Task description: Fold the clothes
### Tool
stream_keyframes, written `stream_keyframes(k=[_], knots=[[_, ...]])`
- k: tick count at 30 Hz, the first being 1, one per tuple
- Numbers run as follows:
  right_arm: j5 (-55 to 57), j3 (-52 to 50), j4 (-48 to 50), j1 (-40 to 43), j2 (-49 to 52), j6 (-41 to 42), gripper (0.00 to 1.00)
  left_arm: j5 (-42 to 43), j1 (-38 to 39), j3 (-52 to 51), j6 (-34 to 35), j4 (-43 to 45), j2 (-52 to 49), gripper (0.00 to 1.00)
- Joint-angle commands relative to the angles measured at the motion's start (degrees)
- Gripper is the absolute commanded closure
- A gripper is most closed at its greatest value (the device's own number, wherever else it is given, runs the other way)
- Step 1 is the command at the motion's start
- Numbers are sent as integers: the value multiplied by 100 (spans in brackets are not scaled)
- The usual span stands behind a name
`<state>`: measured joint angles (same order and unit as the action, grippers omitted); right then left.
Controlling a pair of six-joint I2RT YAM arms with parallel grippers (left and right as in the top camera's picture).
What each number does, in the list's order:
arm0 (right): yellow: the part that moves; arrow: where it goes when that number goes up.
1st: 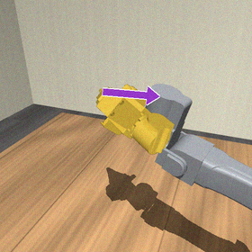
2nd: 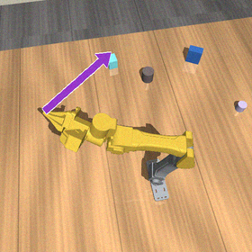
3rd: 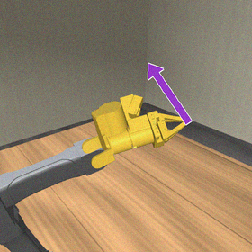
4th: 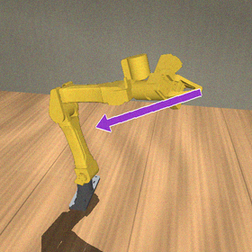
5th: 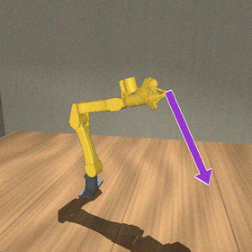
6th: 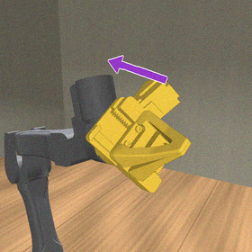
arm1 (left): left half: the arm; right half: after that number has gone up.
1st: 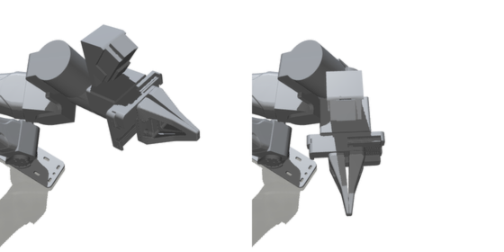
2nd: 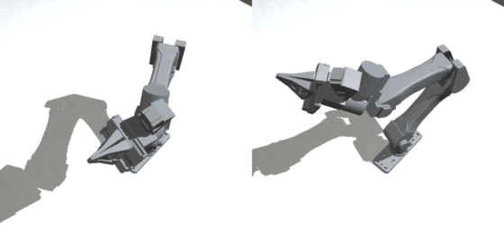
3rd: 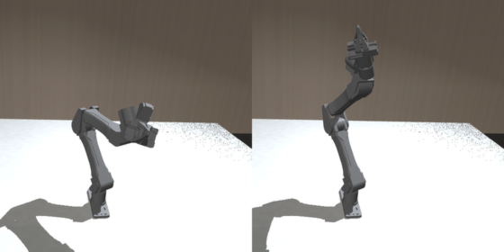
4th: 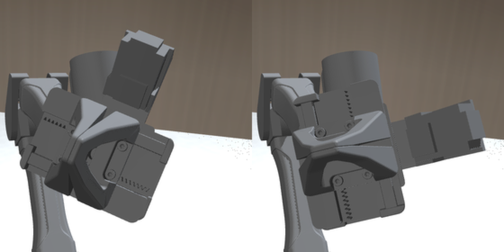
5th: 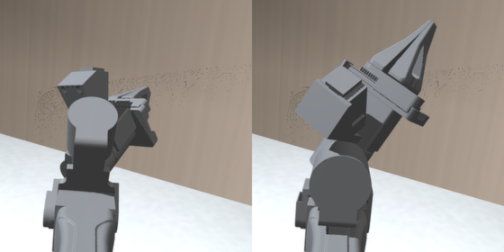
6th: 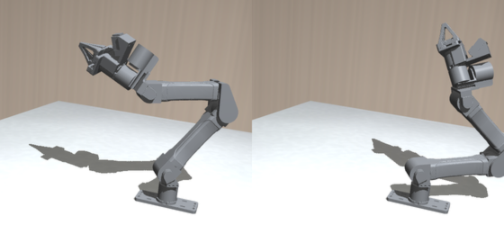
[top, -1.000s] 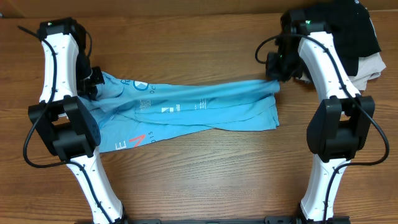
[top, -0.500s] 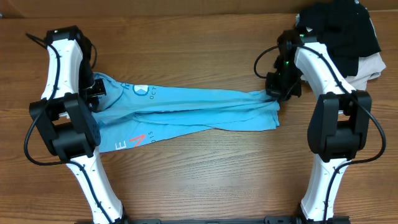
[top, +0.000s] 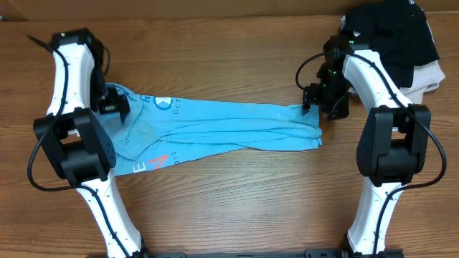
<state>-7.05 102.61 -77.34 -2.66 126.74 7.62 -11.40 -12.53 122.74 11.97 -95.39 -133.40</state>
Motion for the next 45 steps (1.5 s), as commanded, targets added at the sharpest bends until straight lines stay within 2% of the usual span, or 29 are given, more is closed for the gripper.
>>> stream_keyframes(k=[1, 11, 15, 18, 20, 23, 24, 25, 28, 34, 41, 45], knots=[[-382, -155, 55, 22, -146, -188, 21, 94, -61, 1091, -44, -103, 46, 0], [-315, -1147, 750, 20, -146, -339, 15, 1661, -55, 4610, -323, -114, 122, 0], [-315, -1685, 1174, 11, -146, -334, 16, 1768, -2, 5294, -323, -140, 177, 0], [-369, -2157, 1580, 11, -146, -293, 32, 1766, 35, 5379, -323, -140, 295, 0], [-496, -2406, 1856, 11, -146, -293, 55, 1762, 35, 5379, -323, -140, 341, 0], [-748, -2573, 2197, 28, -146, -284, 85, 1738, 35, 5377, -323, -140, 345, 0], [-765, -2573, 2295, 50, -146, -177, 93, 1722, 35, 5375, -323, -140, 345, 0], [-765, -2562, 2363, 74, -160, -85, 96, 1720, 35, 5375, -323, -140, 345, 0], [-809, -2396, 2387, 234, -186, 9, 96, 1720, 17, 5375, -323, -140, 345, 0], [-835, -1692, 1775, 933, -398, -17, 96, 1692, 9, 5375, -323, -140, 345, 0], [-1384, -785, 933, 1895, -656, -367, 96, 1263, 22, 5375, -321, -131, 345, 0], [-1563, -398, 629, 2072, -822, -597, 96, 1196, 2, 5375, -326, -140, 345, 0]])
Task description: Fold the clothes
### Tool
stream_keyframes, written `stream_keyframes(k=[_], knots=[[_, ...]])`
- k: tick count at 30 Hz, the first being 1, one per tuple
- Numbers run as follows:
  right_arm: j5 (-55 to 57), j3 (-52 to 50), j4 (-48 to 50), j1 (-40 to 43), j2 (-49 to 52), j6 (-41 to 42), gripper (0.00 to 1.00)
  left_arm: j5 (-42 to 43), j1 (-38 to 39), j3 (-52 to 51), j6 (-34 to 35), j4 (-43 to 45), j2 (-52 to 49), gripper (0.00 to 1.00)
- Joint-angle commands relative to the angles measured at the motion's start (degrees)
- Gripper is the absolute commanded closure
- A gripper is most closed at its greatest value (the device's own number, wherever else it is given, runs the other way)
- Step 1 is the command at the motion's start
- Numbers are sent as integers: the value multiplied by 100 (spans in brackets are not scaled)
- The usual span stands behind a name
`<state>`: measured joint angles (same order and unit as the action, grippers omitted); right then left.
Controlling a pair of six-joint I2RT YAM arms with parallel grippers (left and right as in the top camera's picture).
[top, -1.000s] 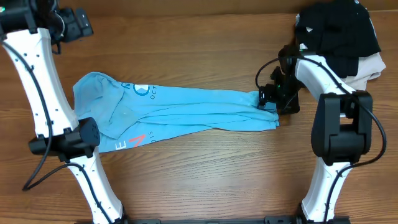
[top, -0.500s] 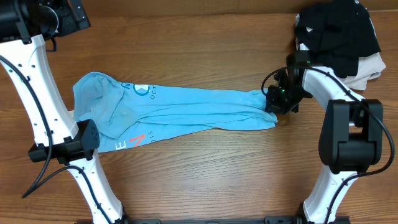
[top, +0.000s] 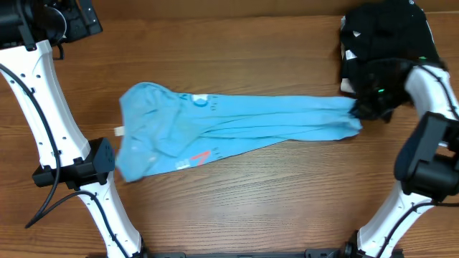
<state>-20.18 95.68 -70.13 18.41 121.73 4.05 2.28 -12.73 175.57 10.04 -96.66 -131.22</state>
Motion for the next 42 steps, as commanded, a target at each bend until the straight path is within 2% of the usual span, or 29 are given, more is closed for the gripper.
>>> stream_keyframes(k=[1, 7, 13, 23, 28, 34, 36, 37, 42], knots=[[-278, 387, -190, -46, -385, -245, 96, -192, 22, 92, -131, -13, 127, 0], [-306, 566, -597, -688, -837, -258, 96, -227, 39, 90, -129, -13, 125, 0], [-295, 562, -610, -2004, -953, -151, 96, -227, 39, 90, -129, -13, 122, 0], [302, 553, 291, -3989, -898, 903, 96, -227, 44, 68, -131, -13, 122, 0], [533, 553, 732, -4524, -645, 1272, 94, -227, 44, 68, -131, -13, 122, 0], [437, 553, 1185, -4795, -203, 1438, 94, -227, 44, 68, -131, -13, 122, 0], [365, 553, 1279, -4859, -129, 1449, 86, -225, 44, 68, -129, -13, 122, 0], [289, 553, 1344, -4896, -122, 1449, 78, -225, 44, 68, -129, -13, 122, 0], [-514, 623, 1567, -4990, -151, 1224, 67, -166, 46, 31, -129, -13, 122, 0]])
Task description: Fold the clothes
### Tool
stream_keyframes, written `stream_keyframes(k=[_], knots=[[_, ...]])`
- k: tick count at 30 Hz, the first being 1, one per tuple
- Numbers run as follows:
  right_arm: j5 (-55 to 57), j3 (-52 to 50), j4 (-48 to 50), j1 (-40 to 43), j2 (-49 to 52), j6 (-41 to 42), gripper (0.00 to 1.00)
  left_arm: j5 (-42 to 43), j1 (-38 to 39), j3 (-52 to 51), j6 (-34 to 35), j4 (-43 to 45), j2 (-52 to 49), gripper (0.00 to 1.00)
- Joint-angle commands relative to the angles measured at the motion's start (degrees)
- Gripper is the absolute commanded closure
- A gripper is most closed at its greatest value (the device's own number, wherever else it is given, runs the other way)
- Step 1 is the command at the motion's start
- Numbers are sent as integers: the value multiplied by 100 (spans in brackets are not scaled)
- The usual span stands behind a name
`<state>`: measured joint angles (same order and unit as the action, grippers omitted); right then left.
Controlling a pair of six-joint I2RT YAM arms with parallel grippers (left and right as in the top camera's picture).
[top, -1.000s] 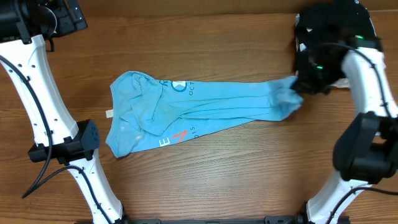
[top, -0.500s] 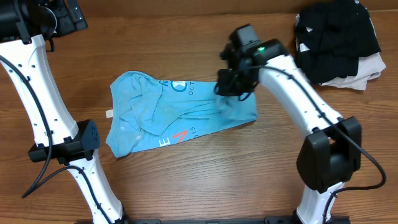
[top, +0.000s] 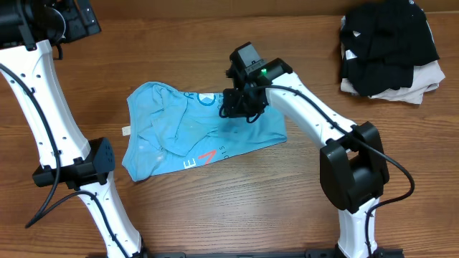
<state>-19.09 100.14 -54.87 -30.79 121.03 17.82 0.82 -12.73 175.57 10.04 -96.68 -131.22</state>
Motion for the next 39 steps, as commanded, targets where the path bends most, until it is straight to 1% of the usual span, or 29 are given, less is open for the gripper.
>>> stream_keyframes(k=[1, 4, 7, 8, 9, 10, 13, 19, 21, 28, 33, 36, 39], knots=[[-828, 232, 33, -70, -101, -223, 65, 46, 46, 0, -131, -11, 122, 0], [-1056, 514, -170, 46, -245, -330, 63, 275, 44, -234, -133, -11, 122, 0], [-997, 916, -664, 317, -431, -667, 53, 614, 48, -686, -389, -11, 122, 0], [-903, 1047, -872, 424, -483, -739, 43, 728, 50, -876, -505, -11, 122, 0], [-741, 1174, -1113, 557, -535, -754, 24, 837, 57, -1126, -651, -11, 122, 0], [-592, 1274, -1346, 697, -573, -793, 16, 909, 70, -1401, -809, -11, 122, 0], [-535, 1399, -1853, 1043, -601, -1086, 14, 957, 116, -2151, -1211, -2, 122, 0], [-168, 1370, -2444, 1497, -599, -1086, 14, 953, 151, -3980, -1996, 210, 122, 0], [-129, 1370, -2479, 1545, -599, -1086, 14, 914, 151, -4597, -2072, 461, 122, 0], [-90, 1370, -2485, 1547, -599, -1213, 12, 935, 151, -6419, -2662, 1508, 122, 0], [-83, 1370, -2500, 1550, -599, -1213, 10, 933, 151, -7213, -2852, 1917, 122, 0], [-4, 1370, -2500, 1550, -599, -1211, 9, 973, 151, -7451, -2907, 2046, 122, 0], [2, 1370, -2500, 1550, -599, -1211, 8, 1226, 151, -7593, -3195, 2039, 127, 0]])
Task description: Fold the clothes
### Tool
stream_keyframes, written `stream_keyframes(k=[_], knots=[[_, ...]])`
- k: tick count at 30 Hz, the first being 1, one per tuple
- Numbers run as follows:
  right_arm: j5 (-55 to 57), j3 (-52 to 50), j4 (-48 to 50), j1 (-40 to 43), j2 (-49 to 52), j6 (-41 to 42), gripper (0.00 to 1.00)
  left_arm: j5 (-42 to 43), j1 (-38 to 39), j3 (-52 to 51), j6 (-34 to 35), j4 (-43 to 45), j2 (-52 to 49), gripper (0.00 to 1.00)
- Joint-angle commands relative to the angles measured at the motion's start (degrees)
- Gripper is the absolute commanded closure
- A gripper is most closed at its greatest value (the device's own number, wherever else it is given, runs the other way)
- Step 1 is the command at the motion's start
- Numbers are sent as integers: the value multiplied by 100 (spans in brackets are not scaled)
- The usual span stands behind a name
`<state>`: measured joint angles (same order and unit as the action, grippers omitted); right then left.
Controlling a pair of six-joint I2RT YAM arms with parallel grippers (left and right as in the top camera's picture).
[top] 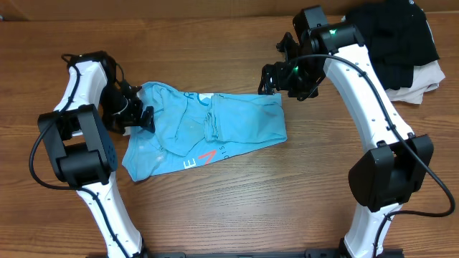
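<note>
A light blue T-shirt [215, 132] lies on the wooden table, folded over to about half its length, with red and white print near its front edge. My left gripper [140, 115] is at the shirt's left edge, fingers spread, touching the cloth there. My right gripper [271, 80] hovers by the shirt's far right corner, open, with no cloth in it.
A pile of black and beige clothes [393, 50] sits at the far right corner of the table [229, 215], just behind my right arm. Both arms' bases stand at the front edge, left and right of the shirt.
My right gripper has left the middle of the shirt and now sits at its far right corner. My left gripper, then up at the far left corner of the view, is now at the shirt's left edge.
At first both grippers held the shirt's ends, stretched long across the table. Then the left arm was away and the right held the right end. Then the right end lay folded over the middle. Now the shirt stays half-length, a gripper at each side.
</note>
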<state>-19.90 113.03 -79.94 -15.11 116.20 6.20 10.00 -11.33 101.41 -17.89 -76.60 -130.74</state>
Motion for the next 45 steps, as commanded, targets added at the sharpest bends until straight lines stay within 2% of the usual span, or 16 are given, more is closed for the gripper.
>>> stream_keyframes(k=[1, 8, 10, 18, 22, 23, 27, 28, 32, 35, 41, 45], knots=[[81, 81, 7, -17, -116, -48, 8, 345, 11, -221, -470, 33, 79, 0], [90, 81, 15, -17, -116, -52, 8, 142, 13, -911, -472, 811, 76, 0], [103, 81, 33, -17, -116, -52, 8, 98, 13, -1222, -404, 1126, 76, 3], [101, 81, 190, -17, -116, -50, 8, 15, 13, -2282, 210, 1941, 76, 30], [101, 81, 229, -17, -116, -50, 8, 199, 15, -2371, 509, 2044, 76, 52], [101, 81, 227, -17, -116, -50, 8, 304, 17, -2371, 509, 2074, 76, 55], [101, 79, 227, -17, -116, -50, 8, 662, 66, -2422, 511, 2247, 76, 55], [101, 79, 227, -20, -116, -50, 8, 656, 96, -2444, 527, 2271, 76, 52], [103, 79, 225, -20, -116, -50, 8, 656, 247, -2522, 525, 2293, 74, 29], [103, 79, 229, -20, -116, -52, 8, 728, 393, -2559, 509, 2297, 74, 23], [103, 79, 249, -17, -116, -52, 8, 1198, 754, -2645, 501, 2317, 74, 23], [103, 79, 249, -17, -116, -55, 8, 1215, 1043, -2677, 511, 2371, 74, 21]])
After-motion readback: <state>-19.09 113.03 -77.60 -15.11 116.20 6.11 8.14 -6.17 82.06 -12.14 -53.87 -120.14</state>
